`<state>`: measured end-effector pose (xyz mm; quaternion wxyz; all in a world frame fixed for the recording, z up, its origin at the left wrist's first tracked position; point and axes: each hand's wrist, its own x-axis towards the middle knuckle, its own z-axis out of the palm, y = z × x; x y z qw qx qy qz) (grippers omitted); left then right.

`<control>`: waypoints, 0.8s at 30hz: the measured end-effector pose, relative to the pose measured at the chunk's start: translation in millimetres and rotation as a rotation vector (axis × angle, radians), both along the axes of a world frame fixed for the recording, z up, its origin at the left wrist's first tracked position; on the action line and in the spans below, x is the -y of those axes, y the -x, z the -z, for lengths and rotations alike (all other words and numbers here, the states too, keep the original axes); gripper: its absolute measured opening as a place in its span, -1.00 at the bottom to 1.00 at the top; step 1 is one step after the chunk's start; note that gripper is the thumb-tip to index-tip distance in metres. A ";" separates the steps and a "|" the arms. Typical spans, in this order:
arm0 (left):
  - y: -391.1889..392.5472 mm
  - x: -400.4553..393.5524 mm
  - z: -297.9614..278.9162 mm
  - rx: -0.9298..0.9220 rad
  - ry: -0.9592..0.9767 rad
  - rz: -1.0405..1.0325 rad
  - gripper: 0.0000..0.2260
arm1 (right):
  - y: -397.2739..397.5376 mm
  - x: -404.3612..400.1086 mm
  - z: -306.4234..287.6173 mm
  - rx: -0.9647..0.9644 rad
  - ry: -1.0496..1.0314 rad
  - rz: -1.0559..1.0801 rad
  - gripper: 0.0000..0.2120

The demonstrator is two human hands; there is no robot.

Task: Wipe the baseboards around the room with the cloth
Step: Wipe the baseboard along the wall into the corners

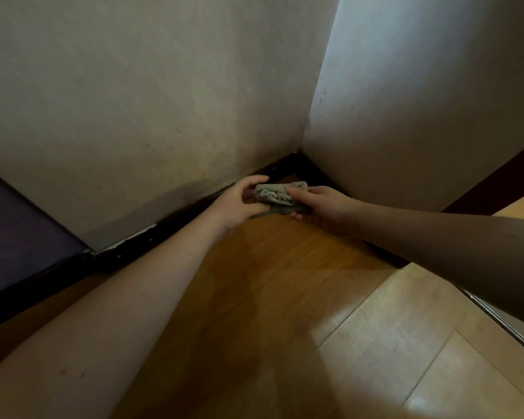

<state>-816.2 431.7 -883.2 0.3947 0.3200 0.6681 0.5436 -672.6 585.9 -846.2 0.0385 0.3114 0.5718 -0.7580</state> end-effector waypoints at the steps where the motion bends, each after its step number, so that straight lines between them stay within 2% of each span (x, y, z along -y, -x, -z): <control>1: 1.7 2.6 0.3 0.076 0.016 0.059 -0.53 | -1.9 -0.2 -0.2 -0.005 -0.029 -0.014 -0.59; 3: 1.8 4.0 -0.4 0.167 0.028 0.147 -0.44 | -5.2 0.0 -0.5 -0.021 -0.127 -0.080 -0.59; 5: -0.9 1.8 -3.3 0.156 0.078 0.171 -0.38 | -8.0 1.0 -1.4 -0.036 -0.270 -0.160 -0.66; 7: 0.2 -0.5 -2.6 0.059 0.146 0.196 -0.37 | -9.6 1.5 -2.2 -0.048 -0.388 -0.200 -0.70; 10: 0.4 0.3 -1.3 -0.144 0.178 0.252 -0.50 | -10.7 1.5 -2.1 -0.061 -0.482 -0.217 -0.69; 15: -1.9 -2.7 5.3 -0.246 0.137 0.093 -0.67 | -8.7 2.9 -4.5 -0.108 -0.514 -0.213 -0.55; 20: -3.7 0.5 3.4 -0.456 0.162 -0.003 -0.63 | 1.1 5.8 -1.1 -0.049 -0.534 -0.210 -0.57; 24: 2.3 8.8 0.2 -0.420 0.199 0.016 -0.60 | 3.5 1.7 0.7 -0.044 -0.499 -0.272 -0.62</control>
